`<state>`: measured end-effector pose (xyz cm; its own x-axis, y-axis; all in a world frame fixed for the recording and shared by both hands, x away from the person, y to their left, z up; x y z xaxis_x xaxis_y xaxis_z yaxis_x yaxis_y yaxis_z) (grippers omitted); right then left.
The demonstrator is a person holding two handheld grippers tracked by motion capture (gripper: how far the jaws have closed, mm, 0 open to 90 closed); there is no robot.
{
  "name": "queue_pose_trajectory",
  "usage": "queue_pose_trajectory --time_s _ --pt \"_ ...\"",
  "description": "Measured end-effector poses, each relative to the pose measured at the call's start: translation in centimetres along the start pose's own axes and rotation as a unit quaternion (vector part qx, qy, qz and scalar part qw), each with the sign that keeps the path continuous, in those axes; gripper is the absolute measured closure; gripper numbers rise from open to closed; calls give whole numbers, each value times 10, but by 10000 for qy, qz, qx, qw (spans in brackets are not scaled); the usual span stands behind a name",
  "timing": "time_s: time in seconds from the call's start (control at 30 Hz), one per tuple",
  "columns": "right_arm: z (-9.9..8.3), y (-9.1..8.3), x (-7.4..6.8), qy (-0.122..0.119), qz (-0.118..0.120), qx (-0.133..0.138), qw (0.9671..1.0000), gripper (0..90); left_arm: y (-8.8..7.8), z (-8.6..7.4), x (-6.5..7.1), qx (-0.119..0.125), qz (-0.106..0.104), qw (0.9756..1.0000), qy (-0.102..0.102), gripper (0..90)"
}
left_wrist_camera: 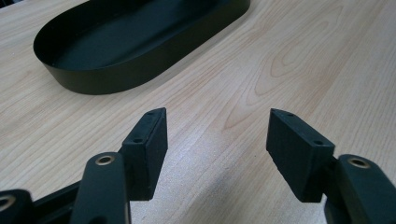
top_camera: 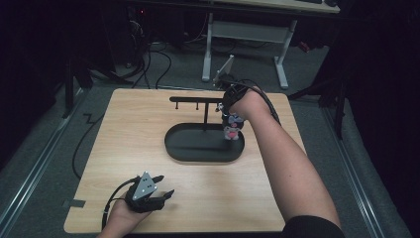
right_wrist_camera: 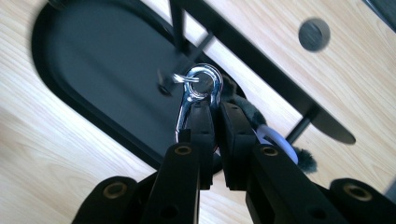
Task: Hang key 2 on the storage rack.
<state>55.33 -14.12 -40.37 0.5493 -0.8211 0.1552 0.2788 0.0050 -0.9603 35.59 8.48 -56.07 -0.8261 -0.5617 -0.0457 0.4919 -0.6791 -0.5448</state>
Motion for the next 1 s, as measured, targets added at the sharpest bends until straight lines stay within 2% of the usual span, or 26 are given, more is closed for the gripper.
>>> queue_pose_trajectory --time_s 0.03,0.07,0.2,0.23,0.27,0.33,0.43,0.53,0.63,0.7,0.73,0.8,1.0 --pt "-2 3 2 -84 -85 -70 9999 852 0 0 0 -16 -9 10000 3 392" --pt "-4 5 2 -57 -97 -120 9999 852 0 -1 0 -29 -12 10000 7 393" --pt "-11 12 0 -49 -35 -138 9999 851 1 -1 1 -76 -38 10000 23 393" --pt "-12 14 1 -101 -39 -117 9999 851 1 -1 2 -79 -42 10000 34 392" --pt "-13 14 -2 -2 -6 -116 9999 851 2 -1 2 -66 -42 10000 36 393" --pt "-14 17 -4 50 49 -61 10000 850 2 -1 2 -74 -43 10000 44 393" --pt "-13 21 -5 -16 62 59 10000 847 3 -2 3 -101 -63 9999 49 392" --pt "-11 24 -6 48 76 192 9998 841 3 -2 3 -86 -48 9999 50 392" --pt "-13 28 -6 152 48 160 9997 767 3 -2 2 -87 -52 9999 44 393" --pt "-16 30 -6 166 45 97 9998 763 3 -2 2 -92 -59 9999 33 393" --pt "-18 31 -5 99 35 114 9999 762 3 -2 2 -103 -74 9999 36 393" --pt "-21 31 -6 179 70 113 9998 762 4 -3 2 -115 -78 9999 51 393" --pt "-34 30 -10 165 177 149 9996 760 6 -3 4 -127 -76 9999 80 393"
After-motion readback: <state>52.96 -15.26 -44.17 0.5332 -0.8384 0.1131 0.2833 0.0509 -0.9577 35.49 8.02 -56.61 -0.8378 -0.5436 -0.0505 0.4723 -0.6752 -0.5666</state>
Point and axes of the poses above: each handheld gripper's, and its own axes: y roughly forward along the jaws, z roughly out of its top, x roughly to its right, the point moved 9 cm from there along y, roughly forward along the jaws, and after that the axes turned 3 degrees about -z, right-handed, at the moved point
